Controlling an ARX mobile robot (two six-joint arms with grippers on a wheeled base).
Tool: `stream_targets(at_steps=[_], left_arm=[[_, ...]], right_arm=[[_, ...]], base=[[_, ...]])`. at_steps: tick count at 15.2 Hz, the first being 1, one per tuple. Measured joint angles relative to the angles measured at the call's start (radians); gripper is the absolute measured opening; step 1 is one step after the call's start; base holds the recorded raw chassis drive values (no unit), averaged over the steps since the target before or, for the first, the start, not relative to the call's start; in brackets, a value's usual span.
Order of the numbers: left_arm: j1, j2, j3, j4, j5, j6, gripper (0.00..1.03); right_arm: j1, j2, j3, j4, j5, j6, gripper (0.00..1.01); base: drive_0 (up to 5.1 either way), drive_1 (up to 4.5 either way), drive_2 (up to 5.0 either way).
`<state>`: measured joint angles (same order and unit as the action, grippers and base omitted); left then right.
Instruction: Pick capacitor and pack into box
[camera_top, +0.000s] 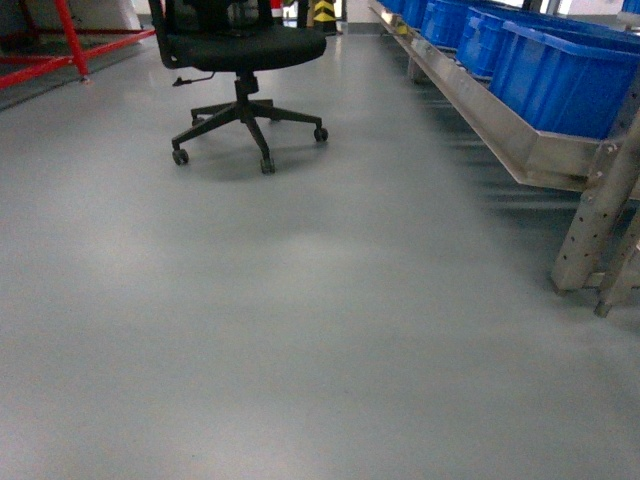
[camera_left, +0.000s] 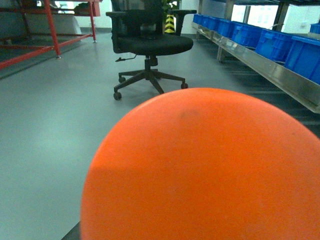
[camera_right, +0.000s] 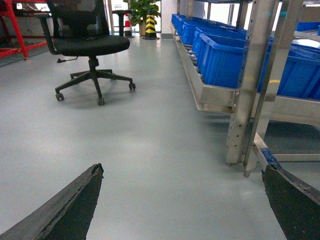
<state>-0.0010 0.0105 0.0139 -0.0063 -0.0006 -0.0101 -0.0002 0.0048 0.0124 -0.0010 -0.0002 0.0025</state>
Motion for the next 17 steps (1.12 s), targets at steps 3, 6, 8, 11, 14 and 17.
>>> stream_targets(at_steps=[3,6,8,11,14,17], left_arm=[[0.000,0.000,0.000,0.000,0.000,0.000,0.44],[0.000,0.000,0.000,0.000,0.001,0.000,0.44],[0.000,0.000,0.000,-0.001,0.000,0.000,0.44],[0.000,0.000,0.000,0.000,0.000,0.000,0.44],[0.000,0.000,0.000,0.003,0.002,0.000,0.44],[0.000,0.000,0.000,0.002,0.000,0.000,0.44]], right_arm=[[0.000,0.000,0.000,-0.005,0.000,0.000,0.98],[0.000,0.000,0.000,-0.006,0.000,0.000,0.98],[0.000,0.000,0.000,-0.006,0.000,0.000,0.98],[0.000,0.000,0.000,-0.004,0.000,0.000,0.98],[0.000,0.000,0.000,-0.001,0.000,0.000,0.98],[0.000,0.000,0.000,-0.001,0.000,0.000,0.98]], base=[[-5.0,2.44,2.4],[-5.0,2.44,2.4],[-5.0,2.44,2.4],[-5.0,2.44,2.4],[-5.0,2.44,2.4],[-5.0,2.46,2.5]])
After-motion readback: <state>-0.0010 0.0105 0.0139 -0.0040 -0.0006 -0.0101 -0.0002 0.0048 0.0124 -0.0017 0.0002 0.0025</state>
